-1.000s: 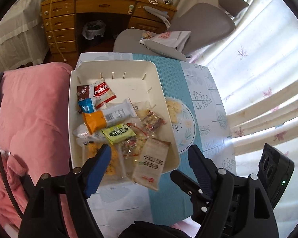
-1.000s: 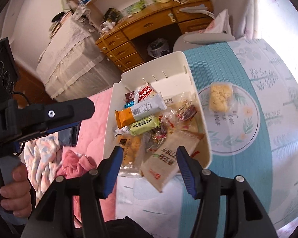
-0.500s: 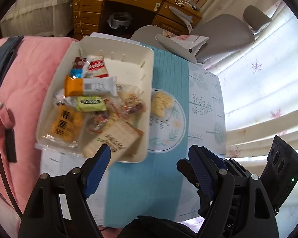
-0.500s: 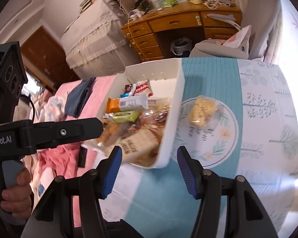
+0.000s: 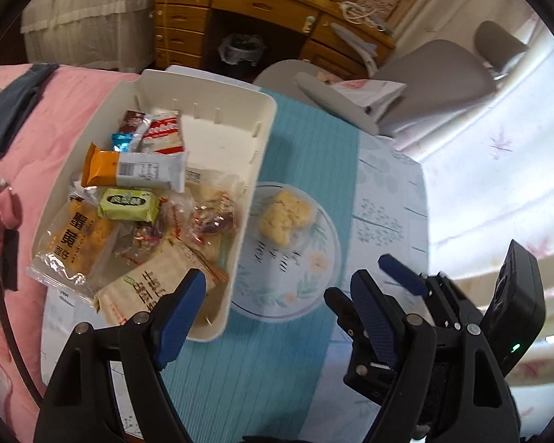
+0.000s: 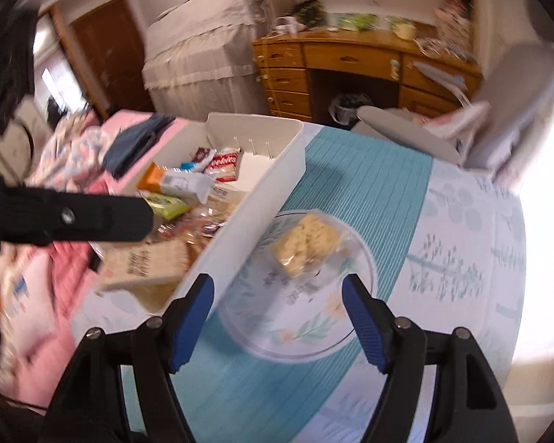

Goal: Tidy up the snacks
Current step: 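Move right gripper to the clear bag of crumbly cake on the plate, then grasp the clear cake bag with right gripper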

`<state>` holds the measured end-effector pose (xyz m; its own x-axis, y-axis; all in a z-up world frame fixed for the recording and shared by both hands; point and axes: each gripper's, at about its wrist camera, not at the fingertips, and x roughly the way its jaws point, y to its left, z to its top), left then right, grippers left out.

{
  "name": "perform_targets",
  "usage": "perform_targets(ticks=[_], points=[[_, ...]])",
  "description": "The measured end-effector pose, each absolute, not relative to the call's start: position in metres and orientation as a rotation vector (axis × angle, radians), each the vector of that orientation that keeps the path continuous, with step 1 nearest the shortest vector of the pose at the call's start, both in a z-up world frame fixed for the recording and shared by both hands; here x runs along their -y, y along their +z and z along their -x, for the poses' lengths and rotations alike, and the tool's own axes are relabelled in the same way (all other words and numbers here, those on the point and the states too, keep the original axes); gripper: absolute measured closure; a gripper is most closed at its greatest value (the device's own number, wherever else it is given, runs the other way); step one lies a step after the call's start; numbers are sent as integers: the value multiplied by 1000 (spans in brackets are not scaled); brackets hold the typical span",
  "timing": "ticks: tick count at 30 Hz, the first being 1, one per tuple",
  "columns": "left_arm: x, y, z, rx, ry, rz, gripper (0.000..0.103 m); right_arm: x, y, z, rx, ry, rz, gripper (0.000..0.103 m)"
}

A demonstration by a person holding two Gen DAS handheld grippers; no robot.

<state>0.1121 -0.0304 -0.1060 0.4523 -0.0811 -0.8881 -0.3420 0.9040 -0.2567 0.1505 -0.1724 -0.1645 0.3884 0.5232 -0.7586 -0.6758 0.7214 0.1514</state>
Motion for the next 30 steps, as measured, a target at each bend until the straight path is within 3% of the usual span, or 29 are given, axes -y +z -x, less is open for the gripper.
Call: perform_targets(ticks=[13, 30], points=[[9, -136, -117, -1081, 390, 361, 23, 118, -245, -200, -781, 856, 416, 20], [1, -126, -113, -1090, 461, 311, 23, 86, -270, -237, -793, 871, 457, 14]])
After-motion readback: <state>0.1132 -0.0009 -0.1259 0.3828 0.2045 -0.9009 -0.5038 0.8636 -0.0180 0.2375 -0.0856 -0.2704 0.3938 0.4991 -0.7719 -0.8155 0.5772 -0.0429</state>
